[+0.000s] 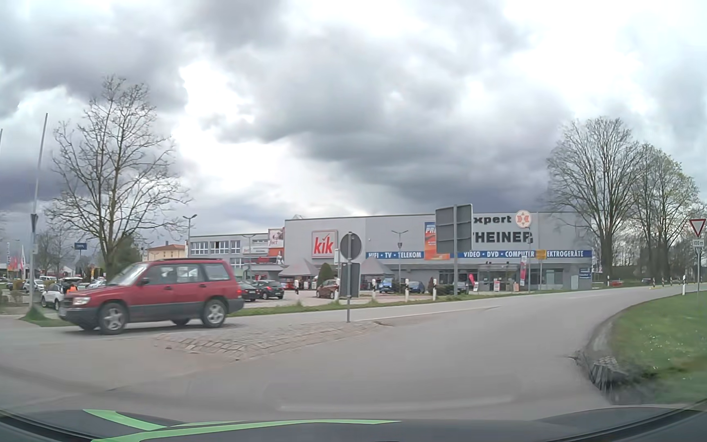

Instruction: Follow the waypoints while adhering to traffic rules and regulations

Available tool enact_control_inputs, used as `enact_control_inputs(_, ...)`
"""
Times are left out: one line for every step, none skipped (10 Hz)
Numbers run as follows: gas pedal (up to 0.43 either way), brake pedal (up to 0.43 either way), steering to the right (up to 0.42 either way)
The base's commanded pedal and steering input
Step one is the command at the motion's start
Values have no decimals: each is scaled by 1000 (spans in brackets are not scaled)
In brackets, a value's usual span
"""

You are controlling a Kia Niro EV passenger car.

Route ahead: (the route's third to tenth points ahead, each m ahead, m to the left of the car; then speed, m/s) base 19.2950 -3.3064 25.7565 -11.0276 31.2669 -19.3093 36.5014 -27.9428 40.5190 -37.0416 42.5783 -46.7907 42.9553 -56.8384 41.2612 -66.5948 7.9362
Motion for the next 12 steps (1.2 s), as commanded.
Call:
enact_control_inputs(189, 0, 181)
enact_control_inputs(189, 0, 184)
enact_control_inputs(197, 0, 184)
enact_control_inputs(209, 0, 184)
enact_control_inputs(220, 0, 186)
enact_control_inputs(220, 0, 191)
enact_control_inputs(220, 0, 194)
enact_control_inputs(220, 0, 194)
enact_control_inputs(220, 0, 194)
enact_control_inputs(228, 0, 194)
enact_control_inputs(240, 0, 193)
enact_control_inputs(240, 0, 190)
